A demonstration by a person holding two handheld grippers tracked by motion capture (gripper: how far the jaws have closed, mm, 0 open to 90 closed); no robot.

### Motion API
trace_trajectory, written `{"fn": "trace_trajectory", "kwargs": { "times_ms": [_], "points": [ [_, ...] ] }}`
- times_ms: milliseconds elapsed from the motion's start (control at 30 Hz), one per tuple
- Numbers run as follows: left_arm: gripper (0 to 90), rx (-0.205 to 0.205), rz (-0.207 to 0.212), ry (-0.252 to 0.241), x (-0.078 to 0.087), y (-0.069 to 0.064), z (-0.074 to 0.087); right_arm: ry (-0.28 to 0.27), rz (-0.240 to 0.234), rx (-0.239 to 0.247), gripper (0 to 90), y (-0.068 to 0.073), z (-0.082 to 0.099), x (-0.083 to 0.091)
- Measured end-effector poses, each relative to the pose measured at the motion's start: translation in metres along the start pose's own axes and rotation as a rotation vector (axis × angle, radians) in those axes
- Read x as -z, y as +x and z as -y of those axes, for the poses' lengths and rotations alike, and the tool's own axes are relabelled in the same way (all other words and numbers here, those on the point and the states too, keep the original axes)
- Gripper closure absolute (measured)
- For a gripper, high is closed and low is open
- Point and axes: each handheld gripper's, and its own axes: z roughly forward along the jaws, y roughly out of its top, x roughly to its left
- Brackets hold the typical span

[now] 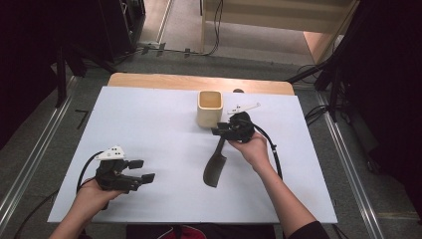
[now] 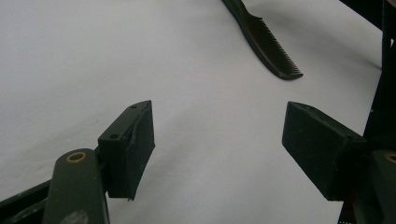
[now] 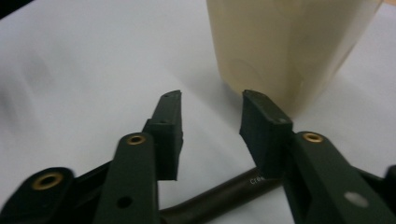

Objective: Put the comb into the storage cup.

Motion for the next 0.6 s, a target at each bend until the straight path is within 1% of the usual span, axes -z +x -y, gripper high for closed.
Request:
{"fn": "trace_trajectory", "kwargs": {
  "times_ms": [33, 100, 133, 167, 200, 233, 267, 600],
  "points": [
    [26.4, 0.002, 0.001, -0.003, 0.0, 0.0, 0.0, 0.008, 0.01, -0.005, 68.7, -0.002, 0.002, -0.001],
    [26.5, 0.001, 0.002, -0.004, 0.0, 0.0, 0.0, 0.007, 0.013, -0.022, 80.0, -0.004, 0.006, -0.003],
    [26.5, 0.001, 0.0, -0.003, 0.0, 0.0, 0.0, 0.008, 0.017, -0.025, 84.5, -0.005, 0.009, -0.005],
    [26.4, 0.002, 0.002, -0.005, 0.0, 0.0, 0.0, 0.013, 0.015, -0.025, 87.2, -0.006, 0.011, -0.006],
    [26.5, 0.002, 0.002, -0.005, 0.0, 0.0, 0.0, 0.013, 0.015, -0.025, 87.2, -0.006, 0.011, -0.006],
    [26.5, 0.0, 0.0, -0.003, 0.0, 0.0, 0.0, 0.037, 0.014, -0.025, 87.4, -0.008, 0.013, -0.01],
    [26.5, 0.0, 0.0, -0.003, 0.0, 0.0, 0.0, 0.045, 0.015, -0.022, 87.4, -0.008, 0.014, -0.012],
    [26.5, 0.001, 0.002, -0.003, 0.0, 0.0, 0.0, 0.093, 0.017, -0.007, 87.4, -0.004, 0.018, -0.027]
  ]
}}
